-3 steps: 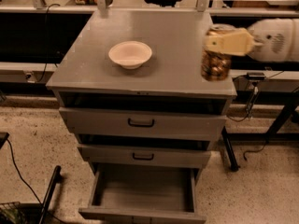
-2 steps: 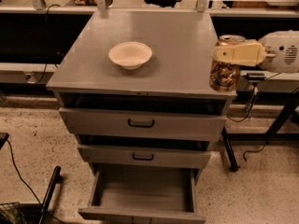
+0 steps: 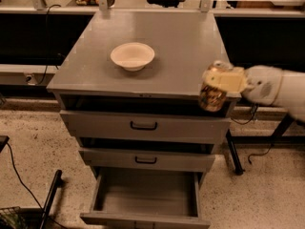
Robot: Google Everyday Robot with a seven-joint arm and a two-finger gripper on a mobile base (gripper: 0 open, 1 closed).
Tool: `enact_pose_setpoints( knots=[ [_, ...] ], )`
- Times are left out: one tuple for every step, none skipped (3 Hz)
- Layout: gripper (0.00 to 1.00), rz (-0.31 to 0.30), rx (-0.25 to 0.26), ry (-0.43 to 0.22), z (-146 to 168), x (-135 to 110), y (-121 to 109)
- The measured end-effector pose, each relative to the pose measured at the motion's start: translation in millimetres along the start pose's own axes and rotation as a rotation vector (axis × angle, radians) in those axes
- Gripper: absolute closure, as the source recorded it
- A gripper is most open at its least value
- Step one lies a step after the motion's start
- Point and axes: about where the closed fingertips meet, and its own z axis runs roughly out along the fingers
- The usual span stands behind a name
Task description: Place orange can into bottom drawer
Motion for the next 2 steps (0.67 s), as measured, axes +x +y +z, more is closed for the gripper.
enact_pose_setpoints(
  knots=[
    [1.00,-0.012,-0.062,-0.105,37,59,-4],
    [1.00,-0.127,-0.126,-0.163,53,92,24]
  ],
)
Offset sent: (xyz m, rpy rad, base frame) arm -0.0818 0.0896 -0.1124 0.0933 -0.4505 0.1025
